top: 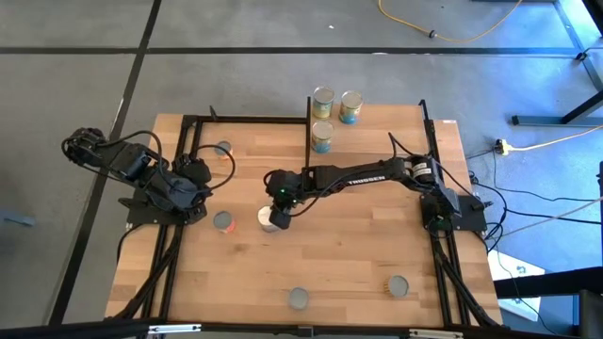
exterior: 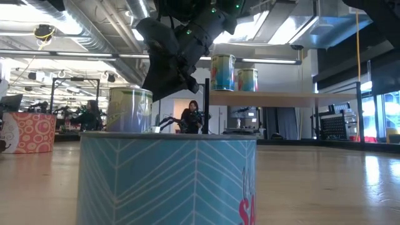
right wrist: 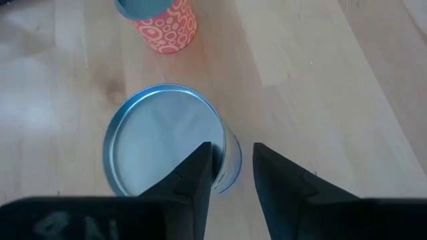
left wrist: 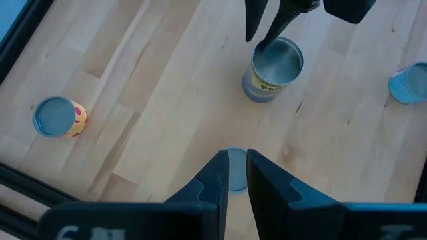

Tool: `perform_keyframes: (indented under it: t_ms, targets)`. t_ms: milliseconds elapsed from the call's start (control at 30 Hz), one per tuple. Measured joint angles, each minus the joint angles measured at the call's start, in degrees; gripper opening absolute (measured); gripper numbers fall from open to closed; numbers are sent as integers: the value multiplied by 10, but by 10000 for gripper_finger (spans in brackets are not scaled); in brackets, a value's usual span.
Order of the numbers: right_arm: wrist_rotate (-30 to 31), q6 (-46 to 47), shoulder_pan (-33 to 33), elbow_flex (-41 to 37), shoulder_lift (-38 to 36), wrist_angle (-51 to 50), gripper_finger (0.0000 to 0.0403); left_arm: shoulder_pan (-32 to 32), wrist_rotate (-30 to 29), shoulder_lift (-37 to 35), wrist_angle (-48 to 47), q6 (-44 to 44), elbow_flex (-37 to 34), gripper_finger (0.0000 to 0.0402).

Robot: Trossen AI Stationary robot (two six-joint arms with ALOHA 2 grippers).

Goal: Pick and place cans onto a shelf
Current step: Put the canned peas on the shelf

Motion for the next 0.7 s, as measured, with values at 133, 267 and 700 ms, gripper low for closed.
perform_keyframes:
  t_ms: [133,267,700]
  targets:
    - [-3,2,-4,0,0,0,112,0,0,0,0,0,0,47]
    - [-2,2,-7,0,1,0,104,0,0,0,0,0,0,47]
    - [3,3,-9,-1,1,3,55,0,0,0,0,0,0,47]
